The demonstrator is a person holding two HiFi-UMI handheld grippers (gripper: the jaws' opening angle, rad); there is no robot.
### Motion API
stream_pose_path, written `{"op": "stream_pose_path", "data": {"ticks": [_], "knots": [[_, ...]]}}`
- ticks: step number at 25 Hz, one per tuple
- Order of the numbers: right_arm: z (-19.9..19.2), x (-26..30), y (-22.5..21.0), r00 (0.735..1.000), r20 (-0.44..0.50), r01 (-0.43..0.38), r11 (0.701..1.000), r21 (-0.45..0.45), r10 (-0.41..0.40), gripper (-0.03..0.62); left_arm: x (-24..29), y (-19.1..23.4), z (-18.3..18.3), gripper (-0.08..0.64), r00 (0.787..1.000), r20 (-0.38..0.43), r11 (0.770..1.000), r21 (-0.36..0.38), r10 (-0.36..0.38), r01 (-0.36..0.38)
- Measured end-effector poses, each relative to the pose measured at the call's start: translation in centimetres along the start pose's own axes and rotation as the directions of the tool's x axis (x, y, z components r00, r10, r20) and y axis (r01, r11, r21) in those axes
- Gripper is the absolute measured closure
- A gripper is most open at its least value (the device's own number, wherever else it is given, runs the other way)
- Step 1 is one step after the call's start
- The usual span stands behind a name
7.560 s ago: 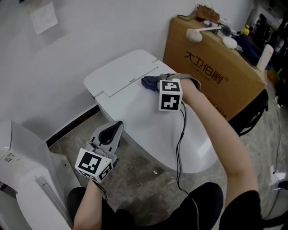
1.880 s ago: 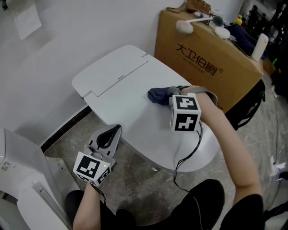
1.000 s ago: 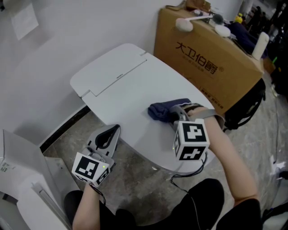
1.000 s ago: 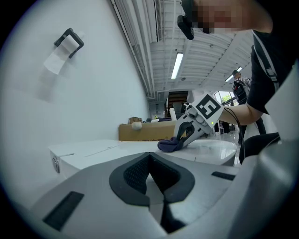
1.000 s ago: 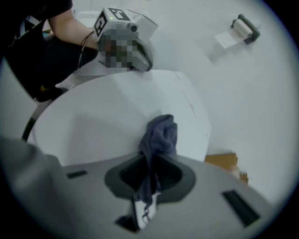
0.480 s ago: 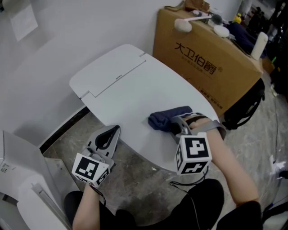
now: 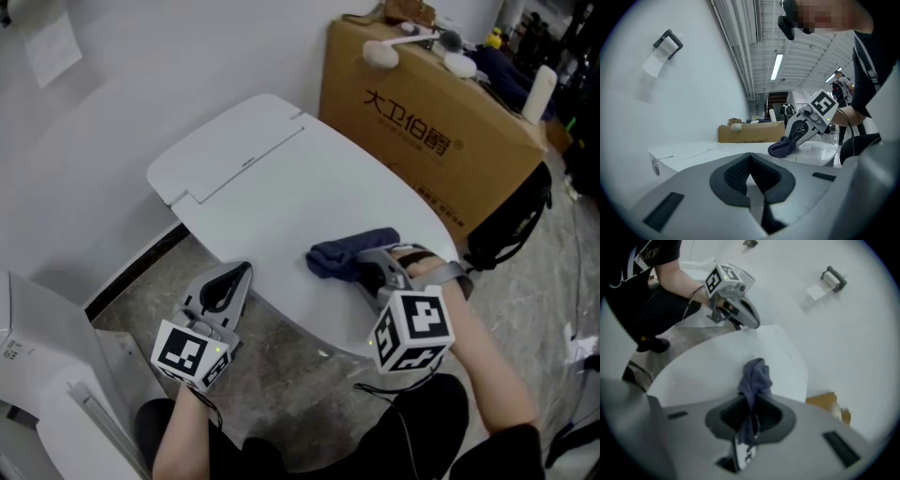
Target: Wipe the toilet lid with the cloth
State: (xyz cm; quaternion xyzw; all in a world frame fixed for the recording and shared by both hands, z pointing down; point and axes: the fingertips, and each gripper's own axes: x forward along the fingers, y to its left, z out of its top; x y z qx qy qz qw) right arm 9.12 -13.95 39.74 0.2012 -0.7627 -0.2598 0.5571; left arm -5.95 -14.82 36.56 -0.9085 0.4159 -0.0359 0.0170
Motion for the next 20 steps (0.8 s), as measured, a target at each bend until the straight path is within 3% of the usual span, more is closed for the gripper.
{"op": "stream_pose_path", "data": {"ticks": [6,10,15,20], "knots": [[1.0,-0.8,-0.3,0.993,0.116,-0.006,0.991,0.133,-0.009,0.528,0.0,-0.2,0.2,0.554,1.000,0.003,1.000,0.001,-0.002,0.002],[2.1,-1.6,-0.9,0.973,0.226,-0.015,0.975,0.223,-0.036,0.528,0.1,-0.4,0.2,0.554,1.000,0.003,1.000,0.004,-0.003,0.003],[3.4,-2.7,-2.7,0.931,0.351,-0.019,0.944,0.329,-0.103,0.528,0.1,-0.5,0.1,0.554,1.000,-0.001,1.000,0.005,-0.006,0.006],[4.6,-3.7,-4.3,0.864,0.475,-0.061,0.902,0.428,-0.167,0.528,0.3,-0.7,0.1,0.554,1.000,0.001,1.000,0.006,-0.007,0.007]]}}
